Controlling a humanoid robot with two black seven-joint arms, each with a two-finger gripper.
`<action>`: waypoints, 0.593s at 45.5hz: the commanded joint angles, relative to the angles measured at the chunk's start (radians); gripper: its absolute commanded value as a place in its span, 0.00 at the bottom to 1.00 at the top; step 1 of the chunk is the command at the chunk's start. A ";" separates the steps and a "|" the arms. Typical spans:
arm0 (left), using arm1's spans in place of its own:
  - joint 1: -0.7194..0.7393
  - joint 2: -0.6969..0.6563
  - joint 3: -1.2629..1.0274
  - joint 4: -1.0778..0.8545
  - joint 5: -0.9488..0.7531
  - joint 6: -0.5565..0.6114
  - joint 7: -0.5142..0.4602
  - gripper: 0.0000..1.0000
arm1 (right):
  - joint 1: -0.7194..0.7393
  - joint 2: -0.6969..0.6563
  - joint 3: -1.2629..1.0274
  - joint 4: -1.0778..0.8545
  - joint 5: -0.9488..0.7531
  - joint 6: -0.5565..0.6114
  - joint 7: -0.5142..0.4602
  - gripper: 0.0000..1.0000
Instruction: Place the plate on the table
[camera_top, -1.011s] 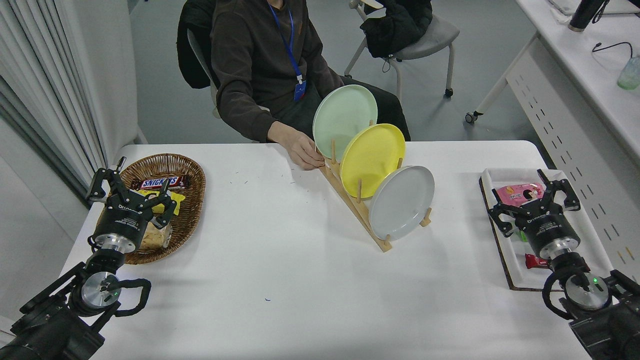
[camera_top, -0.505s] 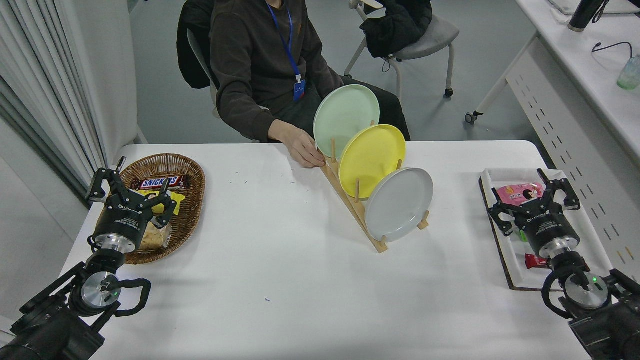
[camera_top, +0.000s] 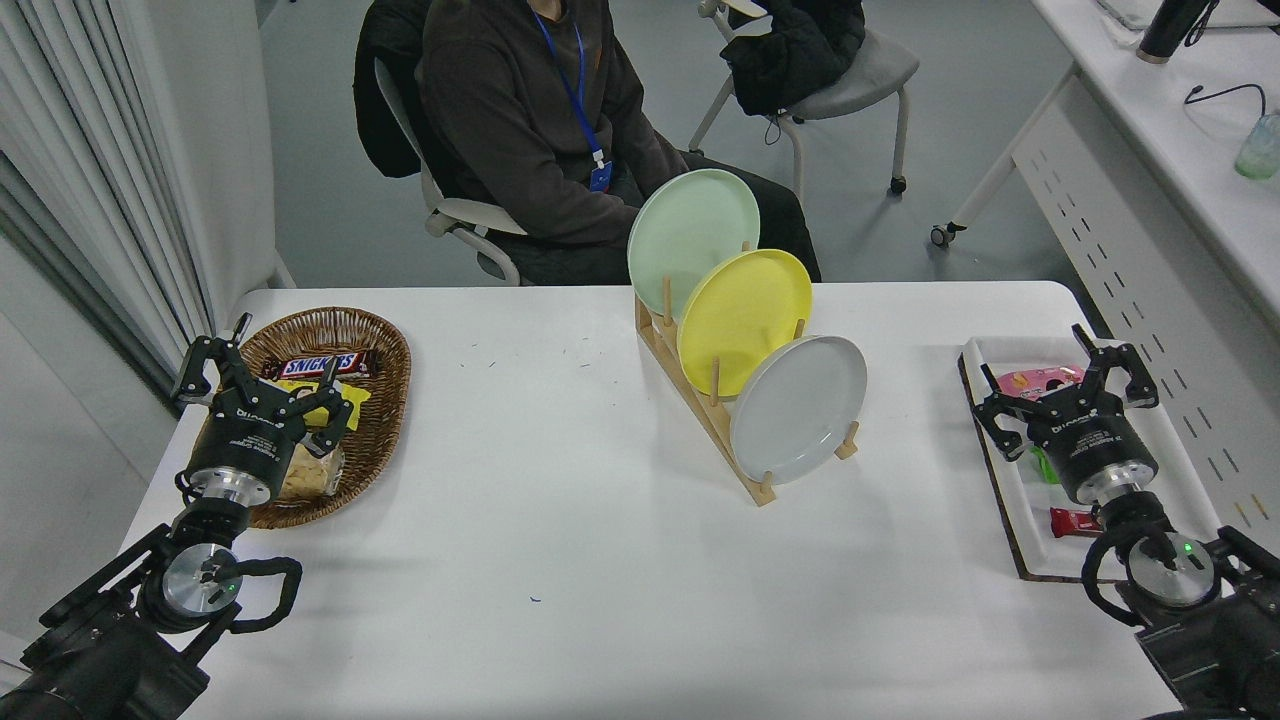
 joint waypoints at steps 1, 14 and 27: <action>0.000 0.000 -0.001 0.000 0.000 0.000 -0.001 0.98 | 0.005 0.000 -0.002 0.002 -0.002 0.001 0.000 0.99; 0.000 0.000 0.001 0.000 0.000 0.000 -0.001 0.98 | -0.002 0.000 -0.006 -0.004 -0.005 0.001 0.000 0.99; 0.000 0.000 -0.001 0.000 0.000 0.000 0.001 0.98 | 0.006 0.000 -0.004 -0.004 -0.003 -0.001 0.000 0.99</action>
